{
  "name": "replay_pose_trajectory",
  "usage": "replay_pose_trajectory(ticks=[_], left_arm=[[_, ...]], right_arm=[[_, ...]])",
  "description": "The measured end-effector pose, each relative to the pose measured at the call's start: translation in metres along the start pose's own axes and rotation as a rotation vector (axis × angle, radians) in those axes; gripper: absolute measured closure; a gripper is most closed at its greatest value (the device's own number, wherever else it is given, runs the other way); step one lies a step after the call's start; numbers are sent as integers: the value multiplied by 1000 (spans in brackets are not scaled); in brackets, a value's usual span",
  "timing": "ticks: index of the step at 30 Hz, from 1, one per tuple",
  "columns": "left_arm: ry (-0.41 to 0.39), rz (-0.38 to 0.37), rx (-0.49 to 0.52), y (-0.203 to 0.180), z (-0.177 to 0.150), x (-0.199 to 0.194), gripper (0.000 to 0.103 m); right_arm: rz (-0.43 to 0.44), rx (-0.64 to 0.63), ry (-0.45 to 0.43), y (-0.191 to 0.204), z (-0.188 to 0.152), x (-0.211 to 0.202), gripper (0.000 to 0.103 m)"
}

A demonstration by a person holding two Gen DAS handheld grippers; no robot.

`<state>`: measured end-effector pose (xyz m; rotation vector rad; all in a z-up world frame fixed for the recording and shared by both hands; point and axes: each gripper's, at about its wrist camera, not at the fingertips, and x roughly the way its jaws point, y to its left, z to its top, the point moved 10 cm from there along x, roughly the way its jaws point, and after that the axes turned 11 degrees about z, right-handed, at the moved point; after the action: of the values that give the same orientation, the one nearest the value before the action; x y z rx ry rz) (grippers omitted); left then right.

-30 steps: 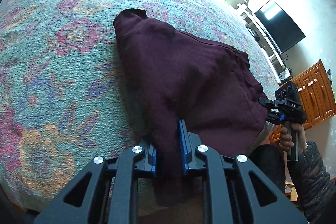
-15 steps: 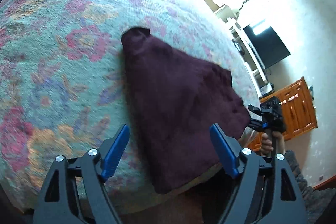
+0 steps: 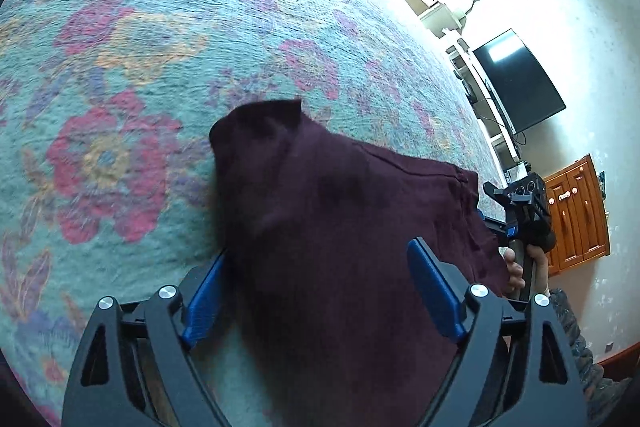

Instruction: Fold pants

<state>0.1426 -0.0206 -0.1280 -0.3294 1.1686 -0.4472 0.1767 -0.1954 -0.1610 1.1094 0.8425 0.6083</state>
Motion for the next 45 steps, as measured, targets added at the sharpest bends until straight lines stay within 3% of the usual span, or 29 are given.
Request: replay_pose_trajectory(ticks=[2, 6, 8, 10, 11, 14, 18, 21, 33, 45], left_arm=[[1, -27, -15, 1, 3, 0, 17], [7, -55, -7, 3, 4, 1, 17], [5, -44, 9, 3, 6, 2, 18], [-5, 0, 22, 4, 8, 5, 28], [-6, 45, 30, 8, 7, 6, 42], [-4, 69, 34, 14, 8, 4, 59], [-33, 123, 76, 15, 8, -4, 76], [-67, 171, 103, 11, 9, -12, 83], [-145, 248, 162, 4, 53, -30, 86], [-156, 298, 128, 39, 126, -15, 86]], right_arm=[[-30, -31, -15, -1, 6, -6, 46], [29, 4, 45, -6, 1, 1, 44], [33, -22, 84, -1, -4, 12, 36], [25, -54, 98, 6, -7, 22, 32], [9, -72, 115, 7, -8, 27, 32], [-31, -74, 143, -1, -13, 31, 68], [19, -65, 116, 5, -19, 29, 78], [31, -91, 96, 13, -18, 26, 81], [66, -137, 36, 40, 14, 49, 84], [61, -124, 17, 48, 71, 110, 84]])
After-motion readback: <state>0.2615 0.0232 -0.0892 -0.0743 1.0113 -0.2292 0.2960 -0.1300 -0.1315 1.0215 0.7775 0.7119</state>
